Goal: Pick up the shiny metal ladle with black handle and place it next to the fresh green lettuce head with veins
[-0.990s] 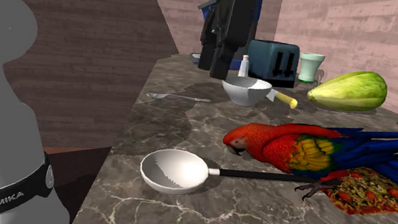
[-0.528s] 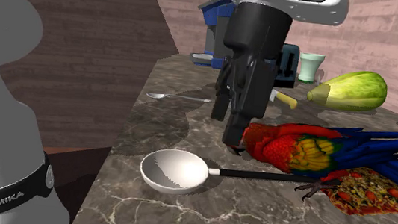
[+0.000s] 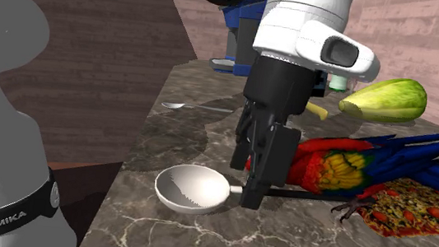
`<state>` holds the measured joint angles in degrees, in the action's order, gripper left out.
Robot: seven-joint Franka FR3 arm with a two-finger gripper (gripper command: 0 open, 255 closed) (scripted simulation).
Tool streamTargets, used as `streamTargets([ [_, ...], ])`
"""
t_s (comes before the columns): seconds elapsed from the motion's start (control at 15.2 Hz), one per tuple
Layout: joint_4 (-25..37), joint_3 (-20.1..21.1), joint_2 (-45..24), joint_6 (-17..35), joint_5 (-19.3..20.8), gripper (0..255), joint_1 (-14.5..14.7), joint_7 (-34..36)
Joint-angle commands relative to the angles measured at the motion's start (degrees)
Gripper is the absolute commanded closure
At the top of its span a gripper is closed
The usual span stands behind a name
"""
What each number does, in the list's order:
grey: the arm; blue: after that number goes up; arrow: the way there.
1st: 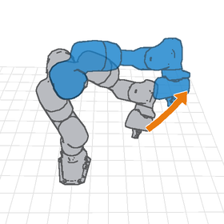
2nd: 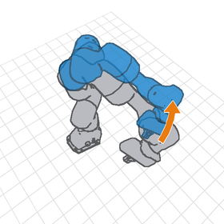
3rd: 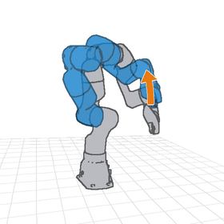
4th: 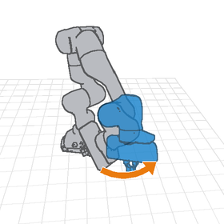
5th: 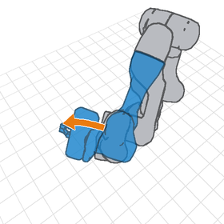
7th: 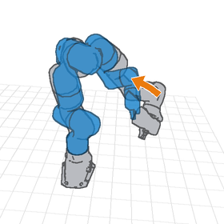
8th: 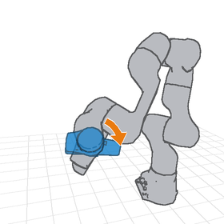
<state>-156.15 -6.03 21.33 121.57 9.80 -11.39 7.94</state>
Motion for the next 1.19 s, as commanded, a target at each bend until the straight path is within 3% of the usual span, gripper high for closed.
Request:
streamTargets([
  [0.0,-1.44,-0.11,-0.89,2.39,0.27,0,-0.11,0.24],
  [0.53,-1.44,-0.11,-0.89,2.39,0.26,0,-0.11,0.24],
  [0.59,-1.44,-0.11,-0.89,2.39,0.27,255,-0.11,0.24],
  [1.12,-1.42,-0.09,-0.89,2.36,0.24,255,-0.09,0.27],
])
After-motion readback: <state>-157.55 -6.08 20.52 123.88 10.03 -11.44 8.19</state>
